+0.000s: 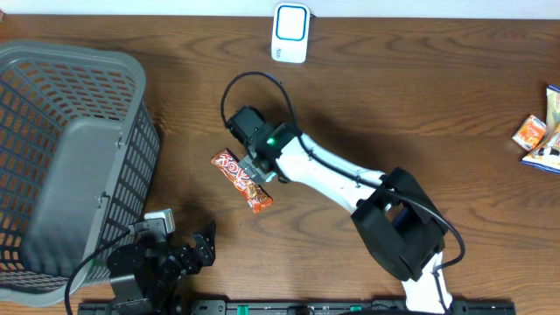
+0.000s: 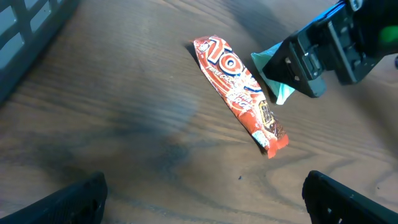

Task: Scan the item barcode
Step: 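Reach the right gripper to the mint-green wipes pack and grasp it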

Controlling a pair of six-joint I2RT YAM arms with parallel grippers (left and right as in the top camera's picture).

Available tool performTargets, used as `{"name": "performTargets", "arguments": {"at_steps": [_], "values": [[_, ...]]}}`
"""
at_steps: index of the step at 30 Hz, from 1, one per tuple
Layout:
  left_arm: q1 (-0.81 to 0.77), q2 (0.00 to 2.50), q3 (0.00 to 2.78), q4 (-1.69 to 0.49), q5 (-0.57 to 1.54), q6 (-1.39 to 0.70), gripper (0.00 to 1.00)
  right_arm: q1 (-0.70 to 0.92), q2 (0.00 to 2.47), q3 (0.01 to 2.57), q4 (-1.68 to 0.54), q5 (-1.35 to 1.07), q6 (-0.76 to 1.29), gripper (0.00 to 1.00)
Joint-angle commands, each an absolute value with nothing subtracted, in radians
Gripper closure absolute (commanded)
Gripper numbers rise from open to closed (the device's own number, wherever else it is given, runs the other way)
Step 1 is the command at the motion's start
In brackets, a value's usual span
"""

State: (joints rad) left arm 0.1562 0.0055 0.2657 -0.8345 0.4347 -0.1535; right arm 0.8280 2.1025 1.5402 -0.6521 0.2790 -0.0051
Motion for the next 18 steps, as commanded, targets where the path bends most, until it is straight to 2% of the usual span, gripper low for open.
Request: {"name": "performTargets", "arguments": {"at_steps": [1, 5, 11, 13, 15, 16, 18], "values": [[0.158, 0.004, 0.264, -0.837, 0.429, -0.155, 0.02, 0.846, 2.084, 1.51, -0.621, 0.365, -0.039, 0.18], [0.158, 0.004, 0.264, -0.837, 0.429, -0.155, 0.02, 0.851, 2.088, 1.459, -0.572, 0.376, -0.038, 0.28], [0.158, 0.004, 0.264, -0.837, 0.429, -0.155, 0.02, 0.852, 2.13, 1.42, -0.572, 0.395, -0.015, 0.18], [0.158, 0.004, 0.264, -0.837, 0.429, -0.155, 0.02, 0.853, 2.145, 1.407, -0.572, 0.395, -0.015, 0.29], [0.158, 0.004, 0.264, -0.837, 0.429, -0.155, 0.02, 0.852, 2.159, 1.404, -0.574, 0.395, -0.016, 0.55], [0.158, 0.004, 0.264, -0.837, 0.429, -0.155, 0.02, 0.852, 2.161, 1.404, -0.575, 0.395, -0.016, 0.63], [0.158, 0.004, 0.264, -0.837, 0.429, -0.155, 0.02, 0.851, 2.161, 1.404, -0.576, 0.393, -0.015, 0.87]]}}
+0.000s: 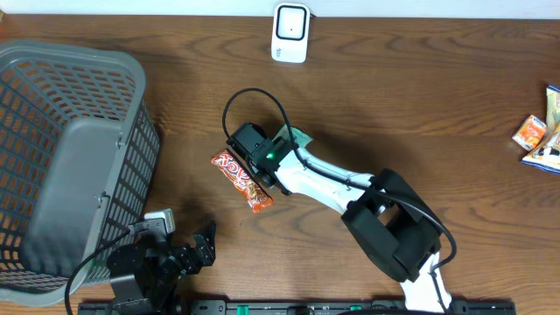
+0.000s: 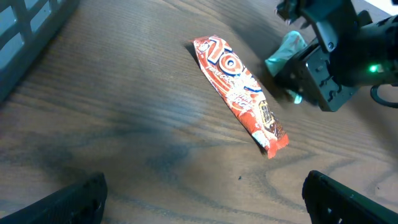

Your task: Scan the item barcode

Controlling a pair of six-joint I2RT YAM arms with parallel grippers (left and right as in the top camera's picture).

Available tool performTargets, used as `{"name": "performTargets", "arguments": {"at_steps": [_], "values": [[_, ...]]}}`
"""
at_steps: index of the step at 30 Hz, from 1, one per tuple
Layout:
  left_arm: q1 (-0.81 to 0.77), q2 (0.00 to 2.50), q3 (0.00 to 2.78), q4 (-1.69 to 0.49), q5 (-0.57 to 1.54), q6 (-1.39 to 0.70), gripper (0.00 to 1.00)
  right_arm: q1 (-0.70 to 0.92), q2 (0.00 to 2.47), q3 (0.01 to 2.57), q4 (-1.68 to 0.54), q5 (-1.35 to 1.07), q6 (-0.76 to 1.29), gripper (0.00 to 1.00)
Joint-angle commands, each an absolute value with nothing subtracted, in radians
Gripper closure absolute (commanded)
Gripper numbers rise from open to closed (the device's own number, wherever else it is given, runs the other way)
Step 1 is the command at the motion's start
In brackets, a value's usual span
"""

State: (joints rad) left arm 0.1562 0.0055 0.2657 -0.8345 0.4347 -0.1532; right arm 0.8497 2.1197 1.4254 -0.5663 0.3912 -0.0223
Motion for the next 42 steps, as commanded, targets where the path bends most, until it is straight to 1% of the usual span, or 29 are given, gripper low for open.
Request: {"name": "performTargets", "arguments": {"at_steps": [1, 5, 7, 8, 9, 12, 13, 14, 17, 18, 19, 20, 22, 25, 30, 32, 36, 42], "values": [[0.158, 0.004, 0.264, -0.837, 0.429, -0.155, 0.02, 0.85, 2.157, 1.407, -0.578, 0.389, -0.013, 0.99], [0.158, 0.004, 0.264, -0.838, 0.429, -0.155, 0.02, 0.846, 2.116, 1.485, -0.698, 0.305, -0.012, 0.99], [0.158, 0.004, 0.264, -0.837, 0.429, -0.155, 0.02, 0.833, 2.078, 1.541, -0.779, 0.191, -0.033, 0.99], [0.158, 0.004, 0.264, -0.837, 0.429, -0.155, 0.02, 0.817, 2.048, 1.576, -0.832, 0.075, -0.074, 0.99], [0.158, 0.004, 0.264, -0.837, 0.429, -0.155, 0.02, 0.807, 2.034, 1.59, -0.855, 0.014, -0.095, 0.99], [0.158, 0.004, 0.264, -0.837, 0.429, -0.155, 0.02, 0.72, 1.943, 1.617, -0.921, -0.349, -0.196, 0.99], [0.158, 0.004, 0.264, -0.837, 0.429, -0.155, 0.02, 0.709, 1.936, 1.616, -0.926, -0.387, -0.206, 0.99], [0.158, 0.004, 0.264, -0.837, 0.429, -0.155, 0.02, 0.661, 1.914, 1.616, -0.953, -0.55, -0.245, 0.99], [0.158, 0.004, 0.264, -0.837, 0.429, -0.155, 0.02, 0.576, 1.909, 1.615, -1.007, -0.844, -0.318, 0.99], [0.158, 0.004, 0.264, -0.837, 0.429, -0.155, 0.02, 0.524, 1.914, 1.612, -1.041, -0.996, -0.367, 0.99], [0.158, 0.004, 0.264, -0.837, 0.429, -0.155, 0.02, 0.508, 1.914, 1.611, -1.056, -1.044, -0.389, 0.99], [0.158, 0.004, 0.264, -0.837, 0.429, -0.155, 0.02, 0.471, 1.915, 1.606, -1.095, -1.163, -0.465, 0.99], [0.158, 0.004, 0.264, -0.837, 0.429, -0.155, 0.02, 0.445, 1.915, 1.606, -1.154, -1.271, -0.585, 0.99], [0.158, 0.004, 0.264, -0.837, 0.429, -0.155, 0.02, 0.429, 1.915, 1.606, -1.235, -1.359, -0.783, 0.99], [0.158, 0.004, 0.264, -0.837, 0.429, -0.155, 0.02, 0.434, 1.915, 1.606, -1.313, -1.412, -1.058, 0.99], [0.158, 0.004, 0.264, -0.837, 0.429, -0.155, 0.02, 0.435, 1.915, 1.606, -1.341, -1.473, -1.176, 0.99], [0.158, 0.004, 0.264, -0.837, 0.429, -0.155, 0.02, 0.442, 1.915, 1.606, -1.346, -1.539, -1.265, 0.99], [0.158, 0.004, 0.264, -0.837, 0.429, -0.155, 0.02, 0.453, 1.915, 1.606, -1.355, -1.54, -1.261, 0.99]]}}
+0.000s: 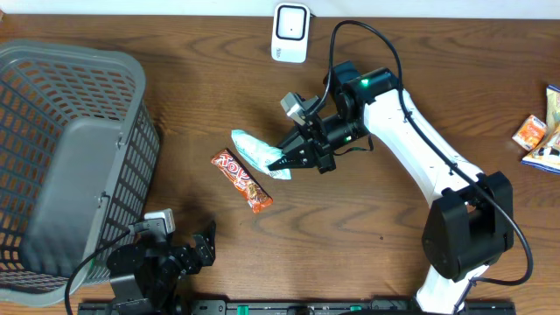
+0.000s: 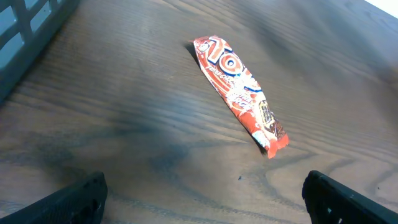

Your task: Scan the item barcode

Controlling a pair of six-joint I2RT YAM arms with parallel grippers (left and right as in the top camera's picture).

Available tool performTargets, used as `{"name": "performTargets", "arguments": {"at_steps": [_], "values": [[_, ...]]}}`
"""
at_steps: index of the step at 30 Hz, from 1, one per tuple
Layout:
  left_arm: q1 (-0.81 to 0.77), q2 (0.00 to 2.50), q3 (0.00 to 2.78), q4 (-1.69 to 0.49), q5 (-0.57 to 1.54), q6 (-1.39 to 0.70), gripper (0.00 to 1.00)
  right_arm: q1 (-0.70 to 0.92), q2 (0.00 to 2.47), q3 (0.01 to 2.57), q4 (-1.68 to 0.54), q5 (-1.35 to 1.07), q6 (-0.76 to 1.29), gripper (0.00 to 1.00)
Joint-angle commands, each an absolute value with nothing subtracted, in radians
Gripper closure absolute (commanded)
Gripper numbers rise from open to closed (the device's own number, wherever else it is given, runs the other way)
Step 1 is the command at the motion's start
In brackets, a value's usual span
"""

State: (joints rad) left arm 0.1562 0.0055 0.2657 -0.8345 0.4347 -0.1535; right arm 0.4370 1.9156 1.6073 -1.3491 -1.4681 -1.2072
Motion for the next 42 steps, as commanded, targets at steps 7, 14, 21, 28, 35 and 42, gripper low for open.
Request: {"name": "performTargets", "arguments": {"at_steps": [7, 14, 21, 28, 35, 42], "values": [[0.158, 0.004, 0.264, -0.837, 0.429, -0.155, 0.02, 0.491, 1.915, 1.606, -1.326, -1.554, -1.258, 0.99], [0.158, 0.004, 0.264, -0.837, 0.429, -0.155, 0.02, 0.519, 1.915, 1.606, -1.293, -1.4, -1.251, 0.99], [0.158, 0.004, 0.264, -0.837, 0.429, -0.155, 0.02, 0.61, 1.917, 1.547, -0.95, -0.269, -0.326, 0.99], [0.158, 0.004, 0.264, -0.837, 0.429, -0.155, 0.02, 0.68, 1.917, 1.45, -0.803, 0.034, -0.137, 0.99], [0.158, 0.004, 0.264, -0.837, 0.429, -0.155, 0.03, 0.689, 1.915, 1.37, -0.703, 0.166, 0.056, 0.01], [0.158, 0.004, 0.264, -0.837, 0.429, -0.155, 0.02, 0.686, 1.903, 1.39, -0.699, 0.164, 0.12, 0.99]]}}
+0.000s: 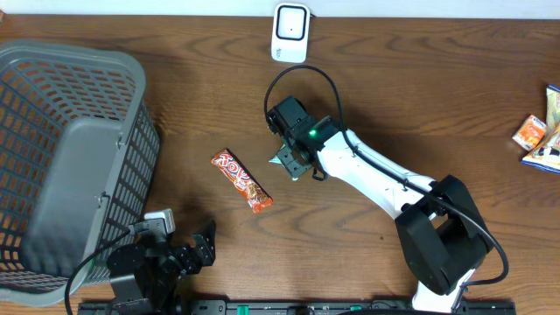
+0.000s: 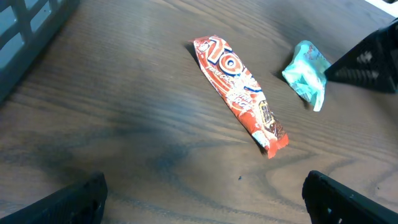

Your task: Scan the item barcode

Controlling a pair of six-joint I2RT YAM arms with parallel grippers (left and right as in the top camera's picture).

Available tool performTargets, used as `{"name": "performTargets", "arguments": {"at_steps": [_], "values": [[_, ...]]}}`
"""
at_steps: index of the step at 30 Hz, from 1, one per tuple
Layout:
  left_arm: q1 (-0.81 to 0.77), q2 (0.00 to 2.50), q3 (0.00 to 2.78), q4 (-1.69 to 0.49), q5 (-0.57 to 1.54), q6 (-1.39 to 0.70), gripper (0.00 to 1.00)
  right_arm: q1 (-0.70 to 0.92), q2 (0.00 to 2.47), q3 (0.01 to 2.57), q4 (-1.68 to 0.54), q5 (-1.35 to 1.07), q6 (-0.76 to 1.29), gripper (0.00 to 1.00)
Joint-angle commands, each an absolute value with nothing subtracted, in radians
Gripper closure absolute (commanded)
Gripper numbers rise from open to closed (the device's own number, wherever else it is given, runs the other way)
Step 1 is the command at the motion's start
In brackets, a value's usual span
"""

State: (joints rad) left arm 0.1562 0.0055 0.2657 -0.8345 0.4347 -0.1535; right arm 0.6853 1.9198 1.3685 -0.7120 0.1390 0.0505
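Observation:
A small teal packet (image 2: 306,76) sits low over the table just right of a red candy bar (image 2: 241,93). My right gripper (image 2: 333,70) meets the packet's right edge and appears shut on it. From overhead the packet (image 1: 290,161) peeks out beneath the right wrist, well short of the white scanner (image 1: 290,32) at the table's far edge. The red bar (image 1: 242,180) lies flat and untouched. My left gripper (image 2: 202,208) rests open near the front edge, with nothing between its fingers (image 2: 78,200).
A large grey mesh basket (image 1: 131,96) fills the left side. Several snack packets (image 1: 542,136) lie at the far right edge. The right arm's black cable (image 1: 302,79) loops above the wrist.
My right gripper, with the teal packet, has come from a raised spot mid-table back down close to the wood, right of the red bar. The left arm has not moved.
My right gripper was down beside the red bar with the teal packet at its tips, and it stayed there a moment later. Then it held the packet up with the arm swung toward the scanner. Now it is low again beside the bar.

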Motion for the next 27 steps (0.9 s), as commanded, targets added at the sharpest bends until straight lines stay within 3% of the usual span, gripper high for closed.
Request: {"name": "performTargets", "arguments": {"at_steps": [1, 9, 16, 27], "values": [[0.158, 0.004, 0.264, -0.837, 0.429, -0.155, 0.02, 0.686, 1.903, 1.389, -0.698, 0.163, 0.119, 0.99], [0.158, 0.004, 0.264, -0.837, 0.429, -0.155, 0.02, 0.681, 1.933, 1.346, -0.661, 0.16, 0.12, 0.99], [0.158, 0.004, 0.264, -0.837, 0.429, -0.155, 0.02, 0.683, 2.029, 1.313, -0.625, -0.036, 0.108, 0.99], [0.158, 0.004, 0.264, -0.837, 0.429, -0.155, 0.02, 0.68, 1.907, 1.49, -0.785, 0.074, 0.108, 0.99]]}}
